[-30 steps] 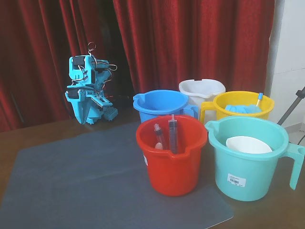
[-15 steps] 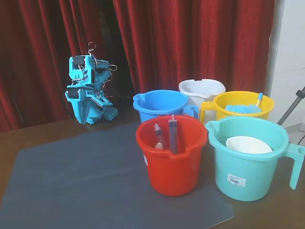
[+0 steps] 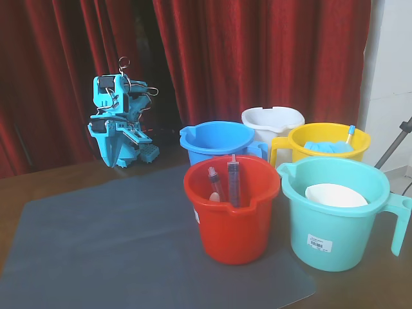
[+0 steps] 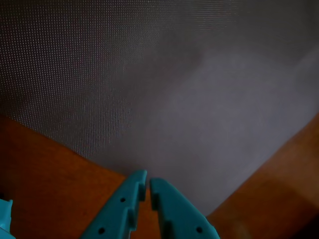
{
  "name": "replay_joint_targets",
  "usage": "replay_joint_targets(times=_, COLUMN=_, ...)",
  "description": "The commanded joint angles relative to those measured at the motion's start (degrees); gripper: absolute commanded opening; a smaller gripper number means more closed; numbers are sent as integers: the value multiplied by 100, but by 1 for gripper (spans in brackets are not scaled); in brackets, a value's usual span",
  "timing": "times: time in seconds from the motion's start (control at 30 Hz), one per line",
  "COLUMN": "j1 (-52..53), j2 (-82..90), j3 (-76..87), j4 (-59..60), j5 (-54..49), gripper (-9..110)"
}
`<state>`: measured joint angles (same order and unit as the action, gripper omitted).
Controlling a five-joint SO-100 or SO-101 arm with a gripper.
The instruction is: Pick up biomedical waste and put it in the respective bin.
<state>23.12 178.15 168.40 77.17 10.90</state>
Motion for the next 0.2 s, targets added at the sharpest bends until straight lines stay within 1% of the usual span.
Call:
replay_joint_targets(times=0.0, j1=18, j2=-26, j3=-123, j4=9, j5=-9, gripper=0)
replay_joint_targets(times=0.17, j1=18, j2=-26, j3=-123, j4=9, j5=-9, gripper=0)
